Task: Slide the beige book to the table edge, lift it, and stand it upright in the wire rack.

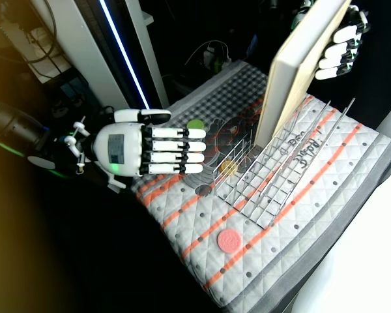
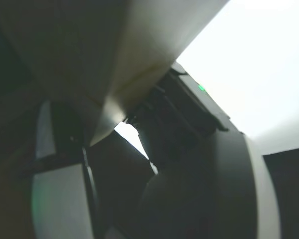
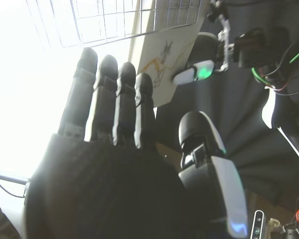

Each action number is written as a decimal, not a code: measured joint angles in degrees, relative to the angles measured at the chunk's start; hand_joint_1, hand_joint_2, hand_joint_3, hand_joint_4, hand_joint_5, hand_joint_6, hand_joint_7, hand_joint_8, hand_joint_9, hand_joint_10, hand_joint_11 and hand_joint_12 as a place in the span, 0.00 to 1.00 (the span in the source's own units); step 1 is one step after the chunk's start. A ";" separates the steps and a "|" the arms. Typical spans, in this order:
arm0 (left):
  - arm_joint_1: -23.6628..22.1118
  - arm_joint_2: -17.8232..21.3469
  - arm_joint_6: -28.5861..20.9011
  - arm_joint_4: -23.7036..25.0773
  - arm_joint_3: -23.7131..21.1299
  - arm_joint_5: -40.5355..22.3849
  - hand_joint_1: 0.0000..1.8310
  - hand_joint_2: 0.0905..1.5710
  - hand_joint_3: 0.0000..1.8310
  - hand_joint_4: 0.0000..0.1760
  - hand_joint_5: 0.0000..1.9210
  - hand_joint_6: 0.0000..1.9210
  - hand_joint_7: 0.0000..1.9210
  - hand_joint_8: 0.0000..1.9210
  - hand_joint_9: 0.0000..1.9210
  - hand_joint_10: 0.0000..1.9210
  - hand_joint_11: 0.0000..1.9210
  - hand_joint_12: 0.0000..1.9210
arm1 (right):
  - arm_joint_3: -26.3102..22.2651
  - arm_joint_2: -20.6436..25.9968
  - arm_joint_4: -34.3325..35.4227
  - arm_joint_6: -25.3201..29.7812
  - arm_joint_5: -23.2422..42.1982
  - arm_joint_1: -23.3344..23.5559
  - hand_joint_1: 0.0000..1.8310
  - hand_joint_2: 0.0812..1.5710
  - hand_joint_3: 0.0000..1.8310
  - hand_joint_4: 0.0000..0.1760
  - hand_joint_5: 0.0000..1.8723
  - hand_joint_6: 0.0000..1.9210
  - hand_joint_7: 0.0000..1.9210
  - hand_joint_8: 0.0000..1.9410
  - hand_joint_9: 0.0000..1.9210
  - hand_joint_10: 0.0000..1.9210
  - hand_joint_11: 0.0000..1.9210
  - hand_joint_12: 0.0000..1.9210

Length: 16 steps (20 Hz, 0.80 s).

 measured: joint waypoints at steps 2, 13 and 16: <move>-0.44 0.13 0.26 0.39 -0.02 0.31 0.41 0.61 0.00 0.99 0.00 0.00 0.01 0.00 0.02 0.00 0.00 0.10 | 0.09 -0.11 0.00 0.04 0.04 0.00 0.07 0.90 0.00 0.00 0.20 0.00 0.21 0.00 0.19 0.00 0.18 0.01; 1.64 0.26 -1.07 -0.15 -2.54 -2.36 0.33 0.57 0.00 1.00 0.00 0.00 0.00 0.00 0.00 0.00 0.02 0.01 | 0.11 -0.15 0.07 0.04 0.22 0.00 0.01 0.91 0.00 0.00 0.19 0.00 0.21 0.00 0.18 0.00 0.17 0.00; -0.52 -2.73 -1.11 -1.36 -1.27 -2.71 0.33 0.59 0.00 1.00 0.00 0.00 0.00 0.00 0.00 0.00 0.00 0.24 | 0.37 -0.35 0.04 0.02 0.42 0.00 0.04 0.91 0.00 0.00 0.20 0.00 0.21 0.00 0.18 0.00 0.17 0.00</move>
